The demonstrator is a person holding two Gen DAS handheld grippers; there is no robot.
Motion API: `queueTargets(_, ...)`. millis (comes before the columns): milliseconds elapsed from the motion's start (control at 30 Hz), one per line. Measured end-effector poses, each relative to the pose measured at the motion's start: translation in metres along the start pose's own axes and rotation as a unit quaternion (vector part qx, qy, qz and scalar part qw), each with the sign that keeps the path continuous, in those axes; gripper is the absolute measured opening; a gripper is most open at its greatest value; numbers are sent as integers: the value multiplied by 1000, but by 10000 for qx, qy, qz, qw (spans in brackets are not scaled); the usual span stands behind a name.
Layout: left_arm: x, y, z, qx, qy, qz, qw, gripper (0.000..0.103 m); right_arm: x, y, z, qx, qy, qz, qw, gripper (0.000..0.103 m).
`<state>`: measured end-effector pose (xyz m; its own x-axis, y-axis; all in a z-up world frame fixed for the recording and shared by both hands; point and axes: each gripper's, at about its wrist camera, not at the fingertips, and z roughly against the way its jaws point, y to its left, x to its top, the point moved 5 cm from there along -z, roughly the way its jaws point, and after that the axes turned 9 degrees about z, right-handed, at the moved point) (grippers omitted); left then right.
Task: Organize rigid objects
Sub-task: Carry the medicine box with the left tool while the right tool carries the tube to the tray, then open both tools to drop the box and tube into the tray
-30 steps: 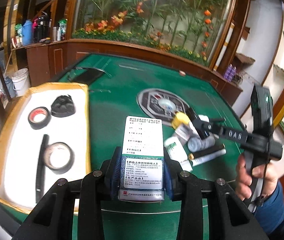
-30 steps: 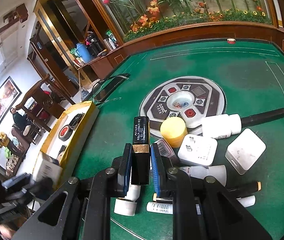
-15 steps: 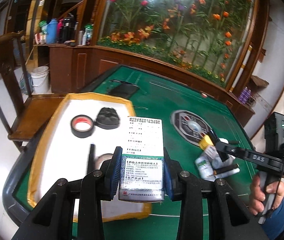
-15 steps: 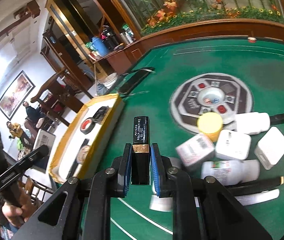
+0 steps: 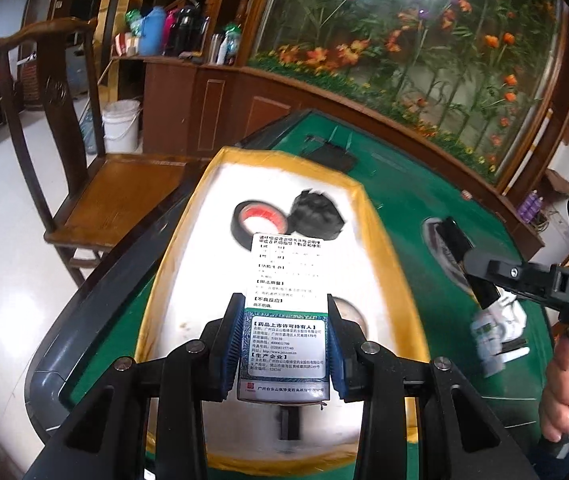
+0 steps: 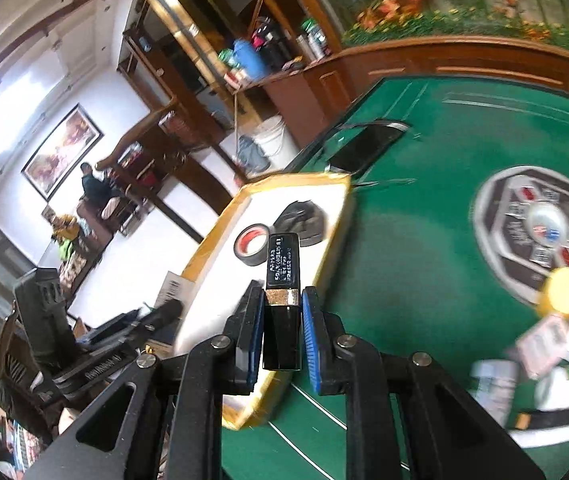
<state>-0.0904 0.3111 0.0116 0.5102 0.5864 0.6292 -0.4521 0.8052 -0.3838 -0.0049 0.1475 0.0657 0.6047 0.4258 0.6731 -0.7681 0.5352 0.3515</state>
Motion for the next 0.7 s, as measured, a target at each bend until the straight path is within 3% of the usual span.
queueTargets(133,3,10,-14,156,72,-20,9998,39,4,15,-42,66,312,53,9995,18)
queueTargets(333,8,20,-28,154,241,51,9996,39,6,26,-85,-175,563,182,9981,18)
queueTargets(700,6,20,-37,393,259,-31,9989,39,5,18,-124,-754,675,400,9941,18)
